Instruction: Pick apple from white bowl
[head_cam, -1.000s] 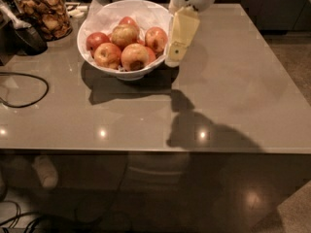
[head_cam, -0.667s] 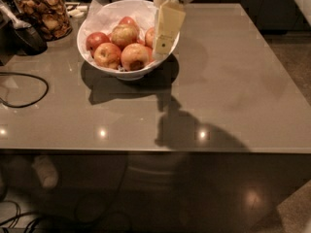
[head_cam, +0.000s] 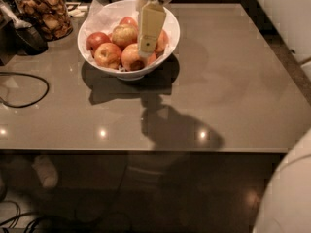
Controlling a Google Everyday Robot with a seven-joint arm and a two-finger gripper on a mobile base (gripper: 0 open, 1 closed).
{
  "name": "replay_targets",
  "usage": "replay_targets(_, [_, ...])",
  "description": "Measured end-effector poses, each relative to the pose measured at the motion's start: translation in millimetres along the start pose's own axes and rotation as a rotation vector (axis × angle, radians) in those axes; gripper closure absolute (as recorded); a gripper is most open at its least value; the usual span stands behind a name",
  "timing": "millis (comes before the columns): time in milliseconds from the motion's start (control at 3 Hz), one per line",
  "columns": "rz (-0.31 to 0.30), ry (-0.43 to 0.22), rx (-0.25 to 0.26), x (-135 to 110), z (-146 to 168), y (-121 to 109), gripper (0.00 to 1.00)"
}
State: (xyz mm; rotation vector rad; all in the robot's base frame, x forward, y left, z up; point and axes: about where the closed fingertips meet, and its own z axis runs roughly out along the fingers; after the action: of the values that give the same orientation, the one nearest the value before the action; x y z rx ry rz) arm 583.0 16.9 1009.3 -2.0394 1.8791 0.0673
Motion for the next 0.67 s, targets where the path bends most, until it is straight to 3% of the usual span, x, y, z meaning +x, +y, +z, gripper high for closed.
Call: replay_targets(667, [-0.005, 0.03, -0.027, 2.3, 20.8, -6.6, 0.19])
